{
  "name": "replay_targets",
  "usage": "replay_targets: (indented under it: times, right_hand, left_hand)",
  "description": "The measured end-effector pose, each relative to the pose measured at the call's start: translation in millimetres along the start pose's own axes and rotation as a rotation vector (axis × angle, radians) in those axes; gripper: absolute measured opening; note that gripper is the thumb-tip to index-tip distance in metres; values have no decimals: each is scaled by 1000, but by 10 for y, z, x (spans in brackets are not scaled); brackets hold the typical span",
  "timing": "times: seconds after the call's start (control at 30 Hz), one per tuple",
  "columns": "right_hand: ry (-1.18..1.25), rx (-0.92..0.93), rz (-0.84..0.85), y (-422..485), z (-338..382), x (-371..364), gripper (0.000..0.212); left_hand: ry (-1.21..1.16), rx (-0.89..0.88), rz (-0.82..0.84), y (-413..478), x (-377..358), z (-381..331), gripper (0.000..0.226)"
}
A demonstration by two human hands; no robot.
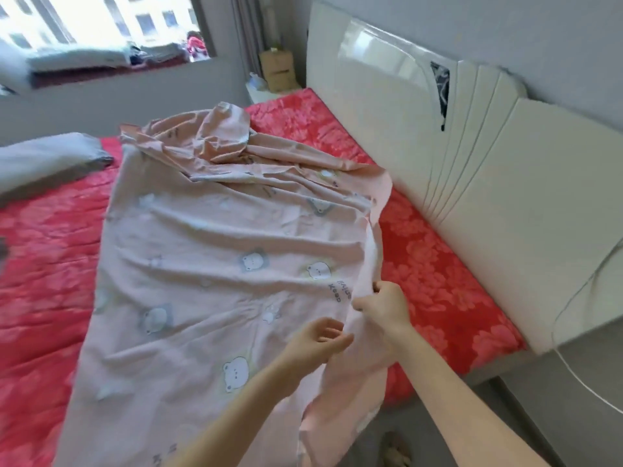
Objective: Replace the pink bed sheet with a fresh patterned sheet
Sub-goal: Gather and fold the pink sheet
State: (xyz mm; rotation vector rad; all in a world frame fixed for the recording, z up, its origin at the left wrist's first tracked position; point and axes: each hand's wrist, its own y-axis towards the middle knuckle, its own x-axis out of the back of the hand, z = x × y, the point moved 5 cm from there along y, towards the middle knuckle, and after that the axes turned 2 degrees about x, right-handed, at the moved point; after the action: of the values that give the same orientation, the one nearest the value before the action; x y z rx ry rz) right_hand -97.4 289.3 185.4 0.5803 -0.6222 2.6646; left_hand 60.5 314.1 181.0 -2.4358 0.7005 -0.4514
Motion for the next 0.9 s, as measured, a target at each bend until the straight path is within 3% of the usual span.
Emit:
replay_targets:
  times: [0.1,0.27,0.33,0.43,0.57,0.7,0.83,0.9]
  right_hand:
    - [18,41,93,-85,506,-345,9]
    - [-48,75,252,-357,1025,-885,4]
    - [-114,118,305,-495,1152,-1128,4]
    - [-125,150,458,-801,1416,-1556,10]
    - [-78,183,715,-1351,1849,-2090,34]
    - [-122,312,814,-1915,2081,-2599,24]
    - [-182,326,814,-2288,1846,-3209,20]
    - [-227,285,766,-2326,1620,-3408,22]
  left_hand:
    - [-37,-80,-84,-380,353,-174,52]
    - [232,-140,-352,-611,761,-318,75]
    - [262,-90,-461,-681,890,-263,75]
    - [265,-9,-665,-963,1222,-101,48]
    - [130,-19,-844,-1556,1785,201,51]
    - [-265,-63,-675,-2244,2213,753,55]
    - [-302,36,-592,-2735,2370,1503,39]
    - [-361,122,-539,-2736,2330,1855,45]
